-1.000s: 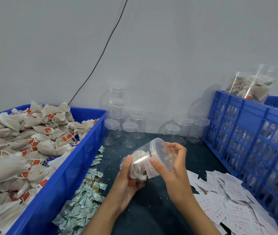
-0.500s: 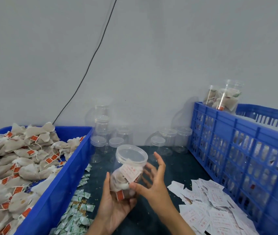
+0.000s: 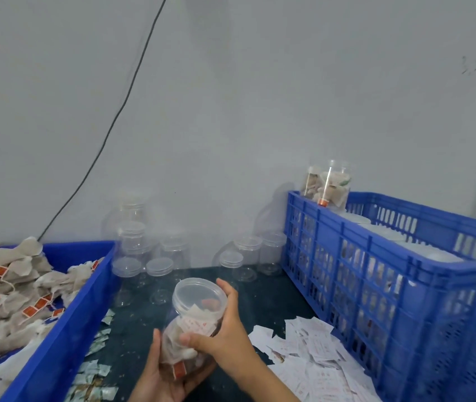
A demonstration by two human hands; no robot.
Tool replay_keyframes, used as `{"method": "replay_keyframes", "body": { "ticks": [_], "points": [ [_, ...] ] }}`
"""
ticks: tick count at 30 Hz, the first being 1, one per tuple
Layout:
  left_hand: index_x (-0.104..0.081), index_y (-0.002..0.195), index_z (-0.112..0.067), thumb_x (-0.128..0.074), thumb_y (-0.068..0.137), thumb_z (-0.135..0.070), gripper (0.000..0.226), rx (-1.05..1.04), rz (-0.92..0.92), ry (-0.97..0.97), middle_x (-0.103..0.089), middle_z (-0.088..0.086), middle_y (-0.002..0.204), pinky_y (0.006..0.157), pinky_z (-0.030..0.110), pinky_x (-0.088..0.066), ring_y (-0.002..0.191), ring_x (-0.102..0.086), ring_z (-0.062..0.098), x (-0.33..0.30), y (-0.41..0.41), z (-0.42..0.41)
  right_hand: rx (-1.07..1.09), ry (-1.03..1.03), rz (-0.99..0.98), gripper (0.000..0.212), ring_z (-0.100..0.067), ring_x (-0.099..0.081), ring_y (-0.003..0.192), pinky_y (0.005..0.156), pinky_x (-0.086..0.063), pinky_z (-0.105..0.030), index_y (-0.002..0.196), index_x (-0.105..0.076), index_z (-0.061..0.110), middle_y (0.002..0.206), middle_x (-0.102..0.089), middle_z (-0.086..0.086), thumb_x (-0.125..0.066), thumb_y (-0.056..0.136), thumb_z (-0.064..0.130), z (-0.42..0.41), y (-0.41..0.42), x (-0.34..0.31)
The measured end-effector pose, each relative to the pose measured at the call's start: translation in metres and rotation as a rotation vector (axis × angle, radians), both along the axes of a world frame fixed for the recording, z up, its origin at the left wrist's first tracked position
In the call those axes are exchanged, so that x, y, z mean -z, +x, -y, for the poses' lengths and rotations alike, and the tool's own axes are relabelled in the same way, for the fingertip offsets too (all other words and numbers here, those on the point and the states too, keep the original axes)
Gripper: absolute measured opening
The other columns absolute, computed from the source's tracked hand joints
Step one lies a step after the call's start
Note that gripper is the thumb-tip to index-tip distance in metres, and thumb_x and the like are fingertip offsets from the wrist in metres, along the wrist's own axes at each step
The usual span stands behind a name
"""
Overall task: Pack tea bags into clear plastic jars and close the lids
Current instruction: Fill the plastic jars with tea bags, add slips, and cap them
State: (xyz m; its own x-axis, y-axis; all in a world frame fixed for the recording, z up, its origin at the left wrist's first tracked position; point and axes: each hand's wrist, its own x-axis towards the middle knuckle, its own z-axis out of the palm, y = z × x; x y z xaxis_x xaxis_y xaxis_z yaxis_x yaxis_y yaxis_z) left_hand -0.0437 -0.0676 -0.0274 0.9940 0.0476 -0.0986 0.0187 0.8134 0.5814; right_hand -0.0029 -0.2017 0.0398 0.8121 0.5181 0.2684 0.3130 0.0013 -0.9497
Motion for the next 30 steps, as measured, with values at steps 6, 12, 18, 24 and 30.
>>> {"method": "replay_keyframes", "body": {
  "ticks": [6, 12, 18, 24, 30],
  "points": [
    [-0.071, 0.107, -0.017, -0.046, 0.085, -0.055, 0.051, 0.009, -0.031, 0.03, -0.067, 0.026, 0.113, 0.066, 0.058, -0.057, 0.089, -0.068, 0.047, 0.013, 0.004, 0.001, 0.0, -0.116, 0.065, 0.107, -0.001, -0.044, 0.121, 0.098, -0.039, -0.013, 0.136, -0.013, 0.048, 0.13, -0.041, 0.014, -0.088, 0.063, 0.026, 0.014, 0.003, -0.017],
    [-0.071, 0.114, -0.02, -0.051, 0.083, -0.036, 0.04, 0.071, 0.02, 0.131, -0.061, 0.03, 0.122, 0.078, 0.059, -0.054, 0.108, -0.056, 0.058, 0.003, 0.006, 0.001, 0.02, -0.146, 0.109, 0.098, -0.008, -0.048, 0.118, 0.089, -0.04, -0.01, 0.137, -0.019, 0.042, 0.132, -0.044, 0.004, -0.086, 0.067, 0.026, 0.026, 0.011, -0.042],
    [-0.046, 0.138, -0.011, -0.044, 0.092, -0.041, 0.055, 0.098, 0.188, 0.331, -0.055, 0.025, 0.134, 0.085, 0.052, -0.054, 0.118, -0.055, 0.049, -0.05, 0.034, 0.019, 0.112, -0.056, 0.157, 0.093, -0.01, -0.047, 0.12, 0.088, -0.04, -0.011, 0.139, -0.022, 0.032, 0.135, -0.044, 0.002, -0.085, 0.069, 0.031, 0.049, 0.026, -0.089],
    [-0.048, 0.136, -0.012, -0.039, 0.095, -0.048, 0.055, 0.032, 0.326, 0.595, -0.06, 0.016, 0.131, 0.084, 0.041, -0.056, 0.117, -0.059, 0.038, -0.125, 0.078, 0.073, 0.259, 0.046, 0.192, 0.092, -0.013, -0.05, 0.109, 0.084, -0.043, -0.017, 0.139, -0.026, 0.026, 0.122, -0.045, 0.0, -0.086, 0.069, 0.023, 0.086, 0.061, -0.158],
    [-0.054, 0.12, -0.018, -0.069, 0.079, -0.033, 0.045, -0.212, 0.361, 0.871, -0.065, 0.005, 0.122, 0.078, 0.028, -0.057, 0.099, -0.068, 0.016, -0.194, 0.133, 0.136, 0.419, 0.093, 0.231, 0.094, -0.02, -0.05, 0.118, 0.101, -0.043, -0.032, 0.14, -0.027, 0.017, 0.131, -0.045, -0.009, -0.086, 0.068, 0.018, 0.139, 0.108, -0.222]
  ]
}}
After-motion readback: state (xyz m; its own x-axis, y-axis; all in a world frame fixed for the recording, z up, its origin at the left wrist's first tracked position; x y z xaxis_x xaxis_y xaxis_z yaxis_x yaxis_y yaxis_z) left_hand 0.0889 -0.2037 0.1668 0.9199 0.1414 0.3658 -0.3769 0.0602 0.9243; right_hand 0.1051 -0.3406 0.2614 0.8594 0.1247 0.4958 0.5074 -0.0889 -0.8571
